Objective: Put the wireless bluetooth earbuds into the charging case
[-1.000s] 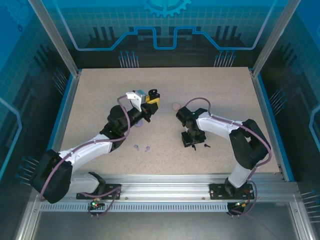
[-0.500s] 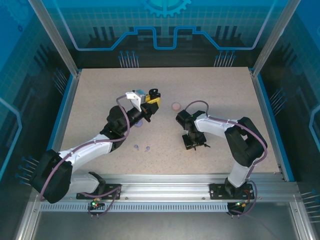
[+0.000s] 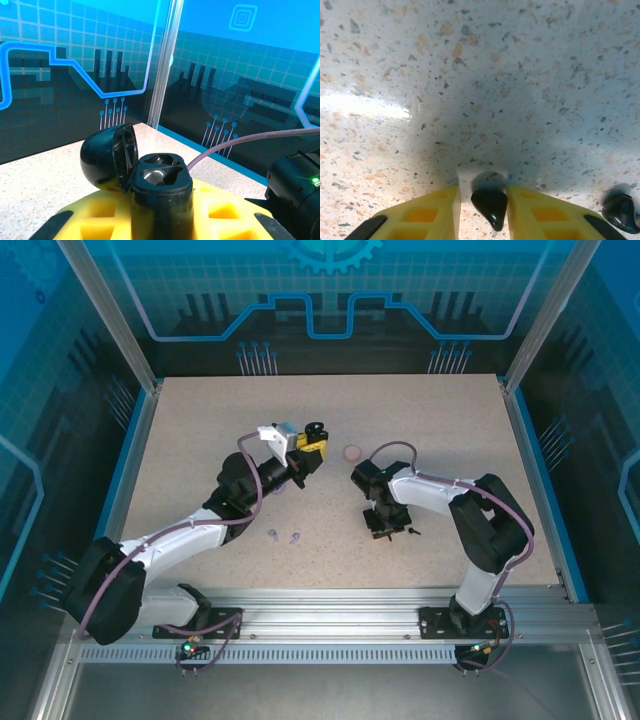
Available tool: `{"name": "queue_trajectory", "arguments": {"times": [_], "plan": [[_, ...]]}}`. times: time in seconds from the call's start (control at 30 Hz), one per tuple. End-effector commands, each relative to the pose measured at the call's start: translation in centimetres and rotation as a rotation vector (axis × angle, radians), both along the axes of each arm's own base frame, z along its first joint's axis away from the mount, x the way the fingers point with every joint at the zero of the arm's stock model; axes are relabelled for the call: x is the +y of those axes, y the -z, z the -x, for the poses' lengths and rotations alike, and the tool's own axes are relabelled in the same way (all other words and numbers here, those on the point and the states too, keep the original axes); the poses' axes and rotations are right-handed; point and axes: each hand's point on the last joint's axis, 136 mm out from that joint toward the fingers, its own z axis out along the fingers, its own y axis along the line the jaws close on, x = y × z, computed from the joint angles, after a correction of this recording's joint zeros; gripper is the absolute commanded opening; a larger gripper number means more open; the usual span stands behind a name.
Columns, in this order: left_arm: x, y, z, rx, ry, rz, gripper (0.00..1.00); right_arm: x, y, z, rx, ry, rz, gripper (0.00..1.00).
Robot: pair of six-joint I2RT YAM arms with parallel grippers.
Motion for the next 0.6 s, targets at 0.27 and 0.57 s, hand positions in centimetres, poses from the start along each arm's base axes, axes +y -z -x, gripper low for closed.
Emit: {"name": "queue_trajectory", "arguments": {"times": [0.27, 0.57], "plan": [[-1.3, -2.5, 0.5, -0.069, 0.046, 0.018, 0.00, -2.1, 0.8, 0.2, 0.001, 0.015, 0.040, 0.19], [-1.6, -2.8, 0.7, -0.095, 0.057, 0.010, 0.00, -1.6, -1.3, -0.3, -0.052, 0.035, -0.007, 0.12]]}}
